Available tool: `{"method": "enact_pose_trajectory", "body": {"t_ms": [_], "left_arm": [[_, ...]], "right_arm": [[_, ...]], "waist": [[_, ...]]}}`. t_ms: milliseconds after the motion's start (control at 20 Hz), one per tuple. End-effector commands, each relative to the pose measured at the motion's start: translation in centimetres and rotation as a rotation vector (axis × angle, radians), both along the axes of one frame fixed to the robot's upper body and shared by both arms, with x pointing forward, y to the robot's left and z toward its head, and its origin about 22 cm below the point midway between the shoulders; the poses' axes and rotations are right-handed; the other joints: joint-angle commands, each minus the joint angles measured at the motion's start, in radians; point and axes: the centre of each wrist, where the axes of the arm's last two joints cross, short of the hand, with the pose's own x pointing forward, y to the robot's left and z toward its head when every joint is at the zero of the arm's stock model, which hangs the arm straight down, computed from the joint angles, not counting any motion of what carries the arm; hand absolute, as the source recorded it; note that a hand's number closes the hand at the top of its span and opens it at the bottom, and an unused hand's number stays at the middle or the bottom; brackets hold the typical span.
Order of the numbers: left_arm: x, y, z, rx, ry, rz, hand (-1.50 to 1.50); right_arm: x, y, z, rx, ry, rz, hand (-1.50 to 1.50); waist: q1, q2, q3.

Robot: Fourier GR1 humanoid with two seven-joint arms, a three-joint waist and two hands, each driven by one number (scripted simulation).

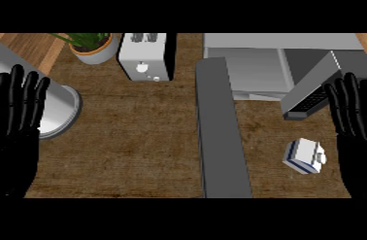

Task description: Pick up the milk, place it into the microwave and close the microwave

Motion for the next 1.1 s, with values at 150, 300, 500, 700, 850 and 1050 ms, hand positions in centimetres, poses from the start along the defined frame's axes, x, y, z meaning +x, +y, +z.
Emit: {"method": "enact_pose_trajectory", "body": {"t_ms": [150, 300, 500, 700, 850, 1050], "left_arm": [[-0.3, -0.3, 0.0, -0.009, 0.022, 0.047, -1.5], [-0.2, 0.3, -2.5, -0.126, 0.146, 0.063, -1.5], [-1.6, 1.0, -2.8, -0.12, 0.139, 0.08, -1.5], [-3.6, 1.4, -3.1, -0.124, 0.138, 0.083, -1.5], [-5.0, 2.7, -3.5, -0.127, 0.134, 0.073, -1.5], [-6.7, 4.8, -1.2, -0.105, 0.144, 0.048, -1.5]], "right_arm": [[-0.9, 0.3, 0.3, 0.015, -0.067, -0.101, -1.5], [0.3, 1.7, -1.3, -0.026, 0.035, -0.109, -1.5], [-3.1, 2.6, 0.3, -0.006, 0.044, -0.104, -1.5], [-2.9, 3.5, 0.3, -0.036, 0.045, -0.136, -1.5], [-5.0, 2.9, 1.2, -0.032, 0.06, -0.199, -1.5], [-4.1, 2.8, -1.2, -0.045, 0.086, -0.246, -1.5]], "waist": [[-0.048, -0.013, -0.031], [-0.04, -0.01, -0.031], [-0.045, -0.013, -0.031], [-0.043, -0.013, -0.031], [-0.044, -0.014, -0.031], [-0.042, -0.013, -0.031]]}}
